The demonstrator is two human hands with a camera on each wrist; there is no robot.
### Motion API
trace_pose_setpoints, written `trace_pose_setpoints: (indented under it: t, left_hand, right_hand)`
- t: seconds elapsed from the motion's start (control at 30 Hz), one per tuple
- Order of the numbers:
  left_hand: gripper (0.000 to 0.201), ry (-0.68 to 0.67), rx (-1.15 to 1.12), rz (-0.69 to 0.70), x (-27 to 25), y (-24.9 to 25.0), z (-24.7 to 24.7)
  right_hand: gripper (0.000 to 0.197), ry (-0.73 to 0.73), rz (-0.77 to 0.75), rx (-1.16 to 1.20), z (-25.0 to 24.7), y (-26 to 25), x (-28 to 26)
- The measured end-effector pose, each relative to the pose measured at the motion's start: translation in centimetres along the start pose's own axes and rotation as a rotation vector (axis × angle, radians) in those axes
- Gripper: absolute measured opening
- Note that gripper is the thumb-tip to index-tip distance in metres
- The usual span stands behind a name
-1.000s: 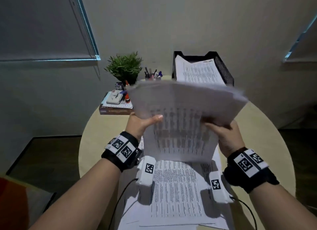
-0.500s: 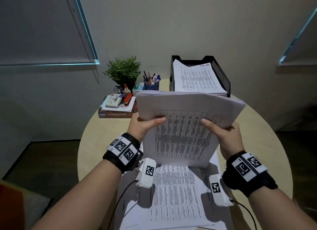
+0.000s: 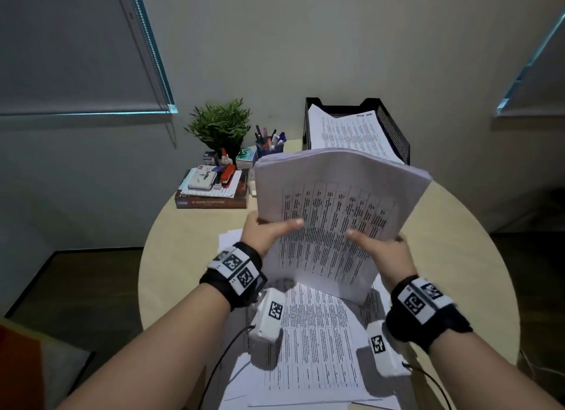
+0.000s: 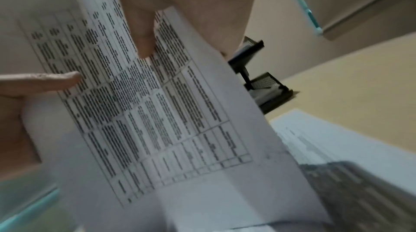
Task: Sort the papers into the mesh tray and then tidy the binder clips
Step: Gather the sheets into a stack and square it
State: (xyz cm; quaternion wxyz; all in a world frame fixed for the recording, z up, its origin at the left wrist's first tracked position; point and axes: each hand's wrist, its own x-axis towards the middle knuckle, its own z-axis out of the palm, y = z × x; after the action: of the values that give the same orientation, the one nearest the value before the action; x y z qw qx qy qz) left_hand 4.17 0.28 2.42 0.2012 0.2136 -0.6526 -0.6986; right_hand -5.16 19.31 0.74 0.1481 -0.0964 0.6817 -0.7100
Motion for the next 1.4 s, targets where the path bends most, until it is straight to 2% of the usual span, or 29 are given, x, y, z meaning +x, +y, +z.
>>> trace_pose_setpoints:
  t: [0.07, 0.13, 0.23, 0.3, 0.33, 0.37, 0.4, 0.43, 0.53, 0.57, 0.67, 0.73, 0.8, 0.9, 1.0, 1.1, 1.13, 1.2, 1.27, 1.4]
  left_hand:
    - [0.030, -0.006, 0.053, -0.039, -0.2, -1.2, 0.4]
    - [0.031, 0.028, 0.020, -0.028, -0.2, -0.4, 0.7]
    - [0.033, 0.047, -0.033, 0.034, 0.2, 0.8, 0.5]
    - [0.035, 0.050, -0.024, -0.020, 0.2, 0.0, 0.3]
    - [0.057, 0.082, 0.012, -0.113, -0.1, -0.6, 0.3]
    - [0.091, 0.098, 0.061, -0.209, -0.6, -1.4, 0.6]
    - [0.109, 0.072, 0.122, -0.295, -0.9, -2.6, 0.6]
    - [0.105, 0.054, 0.151, -0.341, -1.1, -3.4, 0.7]
    - [0.038, 0.071, 0.172, -0.353, -1.1, -4.1, 0.7]
    - [0.029, 0.048, 0.173, -0.347, -0.9, -4.0, 0.7]
    - [0.032, -0.003, 0.108, -0.331, -0.6, -3.0, 1.3]
    - [0.023, -0.014, -0.011, -0.379, -0.5, -3.4, 1.8]
    - [0.031, 0.002, -0.038, -0.427, -0.4, -4.7, 2.2]
    - [0.064, -0.024, 0.204, -0.495, -1.1, -6.9, 2.6]
    - [0.054, -0.165, 0.408, -0.545, -2.4, -8.2, 2.5]
    - [0.064, -0.411, 0.533, -0.621, -3.4, -8.7, 1.9]
    - [0.058, -0.485, 0.524, -0.644, -3.7, -8.8, 1.7]
    - [0.042, -0.593, 0.361, -0.766, -4.4, -9.0, 1.3]
    - [0.037, -0.656, 0.186, -0.842, -4.9, -9.1, 1.4]
    - [0.042, -0.562, 0.141, -0.788, -3.6, -8.9, 2.1]
  right_hand:
    - [0.042, 0.016, 0.063, 0.002, 0.2, 1.2, 0.0]
    - [0.027, 0.016, 0.038, -0.005, 0.4, 0.6, 0.0]
    - [0.026, 0.060, -0.046, 0.007, 0.1, -0.6, 0.2]
    - [0.024, 0.033, -0.044, -0.019, -0.1, -0.3, 0.0]
    - [0.019, 0.023, 0.006, -0.073, -0.2, 0.6, -0.1]
    - [0.018, 0.014, 0.064, -0.146, -0.1, 1.3, -0.4]
    - [0.025, 0.006, 0.123, -0.216, -0.2, 2.3, -0.7]
    - [0.029, -0.013, 0.180, -0.268, -0.2, 3.1, -0.9]
    - [0.022, -0.019, 0.258, -0.342, -0.5, 4.1, -1.1]
    - [0.024, -0.001, 0.249, -0.313, -0.7, 4.1, -1.0]
    - [0.017, 0.012, 0.225, -0.191, -1.3, 3.4, -0.9]
    - [0.019, 0.007, 0.242, -0.178, -1.8, 3.2, -1.0]
    - [0.018, 0.002, 0.295, -0.132, -2.4, 3.3, -1.2]
    - [0.021, -0.016, 0.412, -0.066, -3.4, 4.8, -1.8]
    - [0.014, 0.007, 0.496, -0.080, -4.8, 7.2, -2.7]
    - [0.015, 0.016, 0.546, -0.145, -6.3, 8.6, -3.0]
    - [0.014, 0.012, 0.563, -0.153, -6.8, 8.7, -2.9]
    - [0.018, 0.014, 0.593, -0.170, -7.7, 9.1, -2.2]
    - [0.025, -0.004, 0.598, -0.166, -8.2, 9.1, -1.4]
    - [0.032, -0.015, 0.549, -0.106, -8.4, 8.3, 1.1]
